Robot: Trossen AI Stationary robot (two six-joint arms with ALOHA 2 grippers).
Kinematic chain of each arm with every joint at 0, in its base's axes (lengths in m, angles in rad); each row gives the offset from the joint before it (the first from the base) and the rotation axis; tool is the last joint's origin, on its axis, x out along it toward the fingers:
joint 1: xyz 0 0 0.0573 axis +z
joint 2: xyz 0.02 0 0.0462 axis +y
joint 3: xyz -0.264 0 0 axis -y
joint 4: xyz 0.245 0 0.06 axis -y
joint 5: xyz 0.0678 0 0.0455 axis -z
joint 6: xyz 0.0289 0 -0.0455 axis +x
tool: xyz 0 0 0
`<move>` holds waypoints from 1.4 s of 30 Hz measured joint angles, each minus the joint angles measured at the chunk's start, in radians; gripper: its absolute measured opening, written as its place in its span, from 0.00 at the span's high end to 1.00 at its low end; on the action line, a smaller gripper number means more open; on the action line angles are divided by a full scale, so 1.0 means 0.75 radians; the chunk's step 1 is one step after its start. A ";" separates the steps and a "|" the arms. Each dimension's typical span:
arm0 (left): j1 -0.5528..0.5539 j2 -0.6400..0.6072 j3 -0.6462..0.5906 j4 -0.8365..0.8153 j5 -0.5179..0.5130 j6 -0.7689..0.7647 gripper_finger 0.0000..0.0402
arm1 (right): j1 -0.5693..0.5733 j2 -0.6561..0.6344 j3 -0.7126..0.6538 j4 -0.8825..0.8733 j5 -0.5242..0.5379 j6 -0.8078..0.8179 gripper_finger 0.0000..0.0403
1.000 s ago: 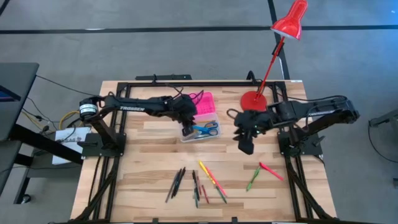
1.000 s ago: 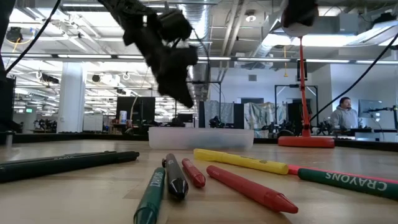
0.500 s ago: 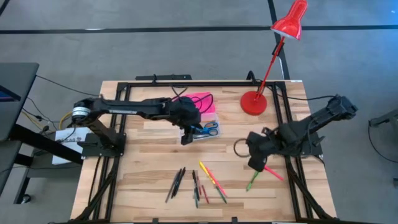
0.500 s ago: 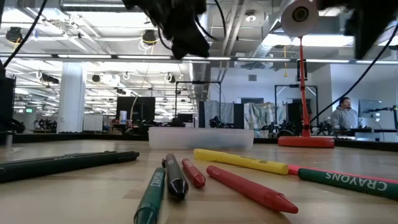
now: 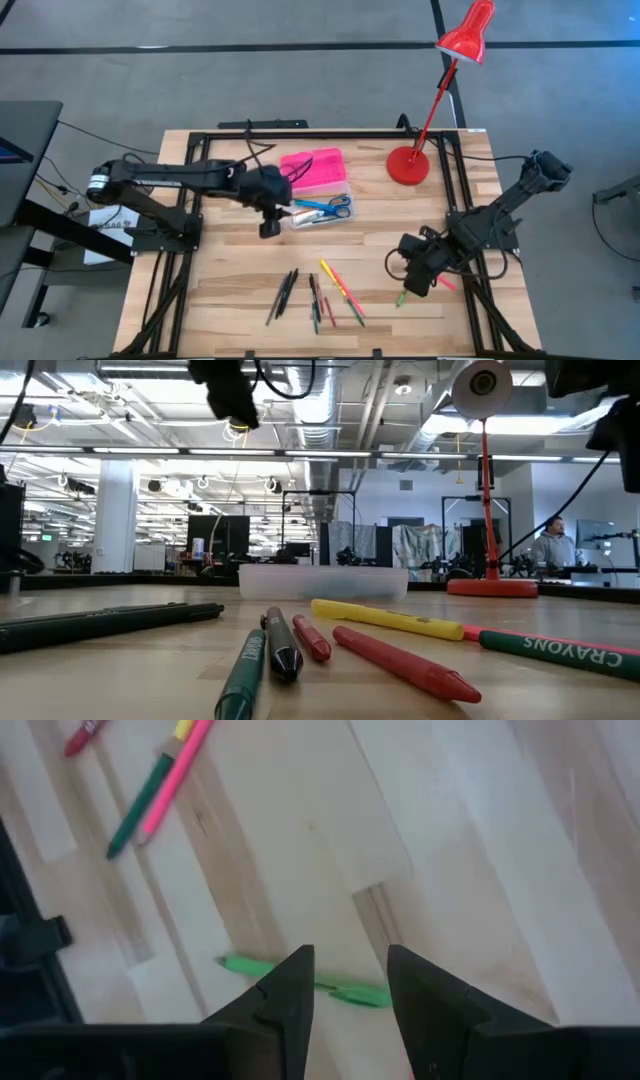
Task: Pick & place school supplies into a supply box
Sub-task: Put the green pen into the pink supply box
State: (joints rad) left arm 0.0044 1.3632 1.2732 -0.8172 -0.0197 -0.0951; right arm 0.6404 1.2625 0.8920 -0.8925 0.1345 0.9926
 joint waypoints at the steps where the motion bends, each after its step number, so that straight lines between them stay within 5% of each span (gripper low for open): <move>1: -0.022 0.000 0.000 -0.021 -0.027 -0.020 0.71 | 0.009 0.000 -0.008 -0.001 0.001 -0.013 0.70; 13: -0.207 0.006 -0.001 -0.090 -0.212 -0.231 0.71 | 0.115 0.001 -0.156 0.036 -0.008 -0.524 0.70; 21: -0.354 0.006 -0.001 -0.091 -0.380 -0.420 0.71 | 0.112 0.002 -0.238 0.290 -0.008 -0.835 0.70; 42: -0.602 0.006 -0.001 -0.254 -0.775 -0.794 0.71 | 0.115 0.069 -0.375 0.559 -0.070 -1.066 0.70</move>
State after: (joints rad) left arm -0.4469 1.3678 1.2724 -1.0080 -0.6010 -0.6903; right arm 0.7265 1.3146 0.6109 -0.4732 0.0821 0.1933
